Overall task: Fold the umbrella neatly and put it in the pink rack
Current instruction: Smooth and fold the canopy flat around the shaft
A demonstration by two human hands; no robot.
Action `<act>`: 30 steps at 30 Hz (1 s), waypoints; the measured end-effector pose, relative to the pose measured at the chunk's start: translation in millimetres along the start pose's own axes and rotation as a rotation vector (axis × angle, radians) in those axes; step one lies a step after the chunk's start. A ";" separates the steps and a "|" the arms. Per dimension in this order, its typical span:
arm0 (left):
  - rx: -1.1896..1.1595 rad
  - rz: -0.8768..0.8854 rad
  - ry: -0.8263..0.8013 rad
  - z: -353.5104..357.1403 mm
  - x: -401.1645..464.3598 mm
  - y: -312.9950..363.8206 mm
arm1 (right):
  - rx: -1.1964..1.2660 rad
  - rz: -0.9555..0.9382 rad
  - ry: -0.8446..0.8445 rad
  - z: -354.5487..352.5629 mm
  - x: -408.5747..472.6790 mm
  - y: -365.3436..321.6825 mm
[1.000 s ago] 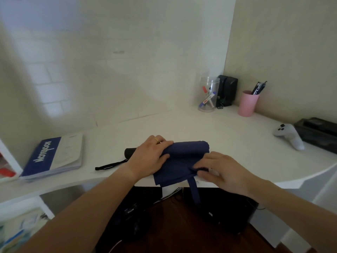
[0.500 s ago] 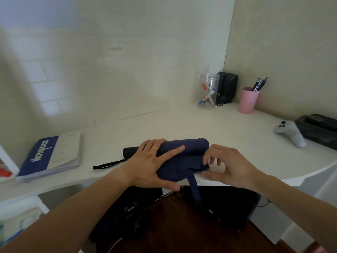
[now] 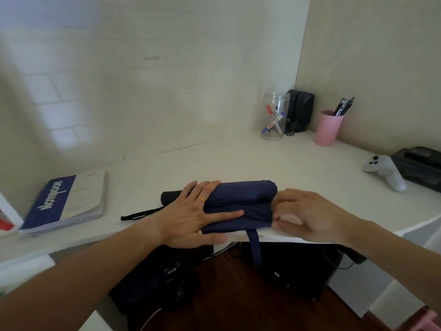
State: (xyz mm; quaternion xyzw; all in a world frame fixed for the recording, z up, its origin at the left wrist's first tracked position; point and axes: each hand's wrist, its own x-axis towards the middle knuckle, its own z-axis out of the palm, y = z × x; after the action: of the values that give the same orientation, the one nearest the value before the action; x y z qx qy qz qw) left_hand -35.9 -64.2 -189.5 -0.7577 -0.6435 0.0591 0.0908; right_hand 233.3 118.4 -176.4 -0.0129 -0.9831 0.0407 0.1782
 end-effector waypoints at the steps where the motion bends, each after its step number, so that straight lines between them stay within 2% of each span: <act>1: -0.007 0.004 -0.005 -1.1 -0.3 0.3 | 0.052 0.059 0.081 -3.5 8.1 -1.6; 3: -0.007 0.012 -0.009 -3.7 -1.3 2.2 | 0.115 0.200 0.230 -5.6 30.8 -0.2; 4: -0.007 0.015 -0.009 -5.1 -2.0 3.2 | 0.134 0.281 0.225 -4.3 43.6 2.6; 7: -0.042 0.021 -0.032 -10.6 -5.5 6.6 | 0.275 0.456 -0.111 -0.9 73.6 16.4; 9: -0.090 0.013 -0.046 -16.4 -8.8 7.8 | 0.304 0.419 -0.235 0.5 80.7 26.2; 11: -0.208 -0.049 0.021 -22.3 -9.0 6.6 | 0.301 0.362 -0.197 2.4 80.0 31.0; 14: -0.412 -0.244 0.205 -22.8 -0.6 -8.1 | 0.303 0.303 -0.074 7.8 73.1 30.9; 18: -0.288 -0.262 0.125 -16.7 5.8 -21.5 | 0.220 0.190 0.029 12.8 66.4 26.4; 22: -0.250 -0.211 0.315 -8.1 5.5 -10.9 | 0.189 0.152 -0.044 5.1 66.5 24.4; 26: -0.112 -0.223 0.487 2.9 9.6 4.0 | 0.489 0.312 -0.230 -8.5 63.0 28.7; 30: -0.269 -0.205 0.427 -0.9 7.0 2.3 | 0.439 0.238 -0.153 -3.9 54.9 28.6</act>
State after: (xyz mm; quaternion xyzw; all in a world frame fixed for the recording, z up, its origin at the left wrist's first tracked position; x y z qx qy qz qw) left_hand -32.4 -57.7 -189.0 -0.6892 -0.6852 -0.1976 0.1287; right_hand 183.6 149.4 -156.0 -0.0863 -0.9528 0.2748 0.0958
